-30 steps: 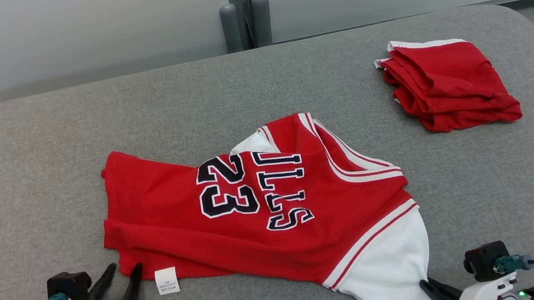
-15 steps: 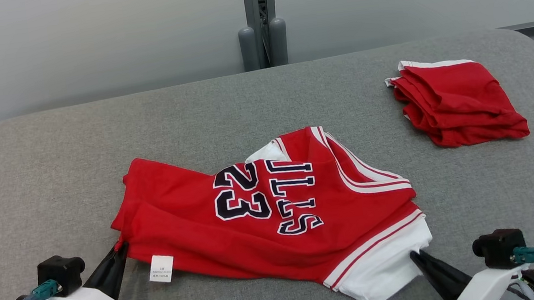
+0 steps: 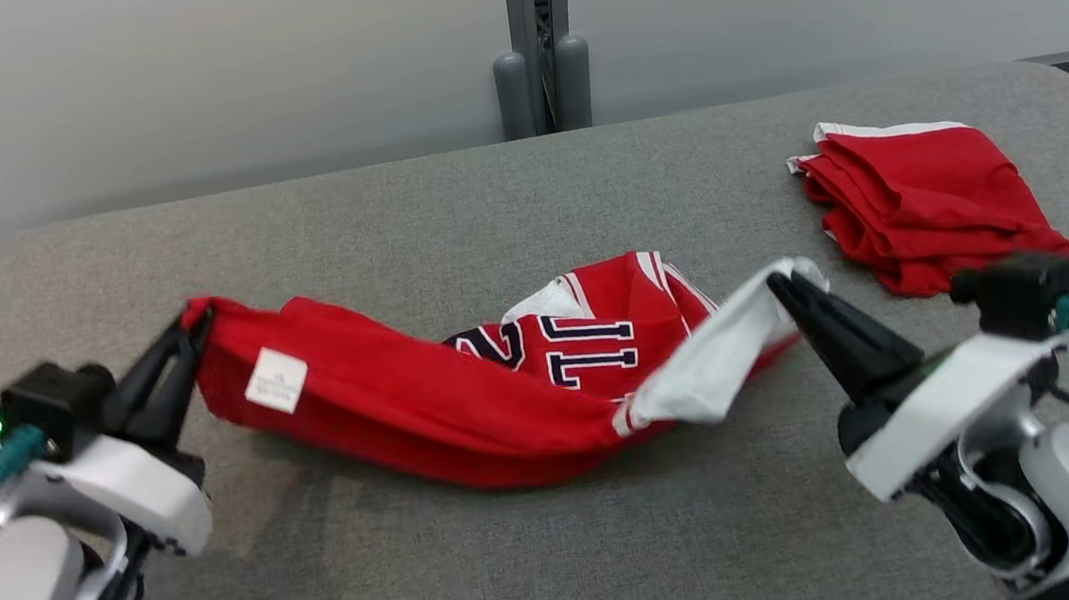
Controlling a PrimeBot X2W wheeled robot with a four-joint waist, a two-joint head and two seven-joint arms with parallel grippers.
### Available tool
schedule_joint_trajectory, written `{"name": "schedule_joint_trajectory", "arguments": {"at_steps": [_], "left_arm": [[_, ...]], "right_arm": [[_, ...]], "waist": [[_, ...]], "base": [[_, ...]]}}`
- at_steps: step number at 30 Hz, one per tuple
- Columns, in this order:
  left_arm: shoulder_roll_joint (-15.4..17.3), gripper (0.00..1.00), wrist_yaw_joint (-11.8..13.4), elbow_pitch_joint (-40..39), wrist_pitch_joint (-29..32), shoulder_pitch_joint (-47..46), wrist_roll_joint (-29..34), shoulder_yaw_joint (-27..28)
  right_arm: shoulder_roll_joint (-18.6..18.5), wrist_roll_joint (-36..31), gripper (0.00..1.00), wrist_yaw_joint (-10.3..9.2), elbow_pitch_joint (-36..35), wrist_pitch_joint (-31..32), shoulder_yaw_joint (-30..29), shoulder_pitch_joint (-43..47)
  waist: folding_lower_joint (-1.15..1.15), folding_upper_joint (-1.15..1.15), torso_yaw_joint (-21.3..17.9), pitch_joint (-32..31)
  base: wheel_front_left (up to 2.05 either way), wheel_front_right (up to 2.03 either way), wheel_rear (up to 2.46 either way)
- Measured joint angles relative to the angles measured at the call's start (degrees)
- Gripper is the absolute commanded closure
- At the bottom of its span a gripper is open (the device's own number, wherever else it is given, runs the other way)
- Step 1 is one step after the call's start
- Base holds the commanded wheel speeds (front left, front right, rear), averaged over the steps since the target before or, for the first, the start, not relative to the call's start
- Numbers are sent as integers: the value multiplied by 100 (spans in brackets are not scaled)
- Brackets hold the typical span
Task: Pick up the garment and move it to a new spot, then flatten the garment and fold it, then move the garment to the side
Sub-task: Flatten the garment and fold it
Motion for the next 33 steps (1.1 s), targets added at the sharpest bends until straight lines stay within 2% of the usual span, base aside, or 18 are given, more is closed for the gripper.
{"name": "schedule_joint_trajectory", "arguments": {"at_steps": [7,12,19,25,33], "left_arm": [[432,100,-92,-37,553,-1525,-145,-53],[577,100,-110,105,790,-2718,-512,-321],[694,100,-110,609,950,-4351,-1047,-757],[784,100,-110,1018,1069,-5712,-1296,-1046],[715,100,-110,1635,977,-7048,-1439,-1138]], "right_arm": [[214,564,100,0,947,-181,236,-1980],[379,811,100,0,1830,-287,388,-3613],[665,1203,100,0,3237,-619,183,-5712],[813,1095,100,0,4390,-996,175,-7193],[862,623,100,0,5640,-1694,149,-8579]], "waist": [[0,0,-14,499],[0,0,-28,976],[0,0,-19,1627],[0,0,-19,2071],[0,0,22,2312]], "base": [[0,0,0],[0,0,0],[0,0,0],[0,0,0],[0,0,0]]}}
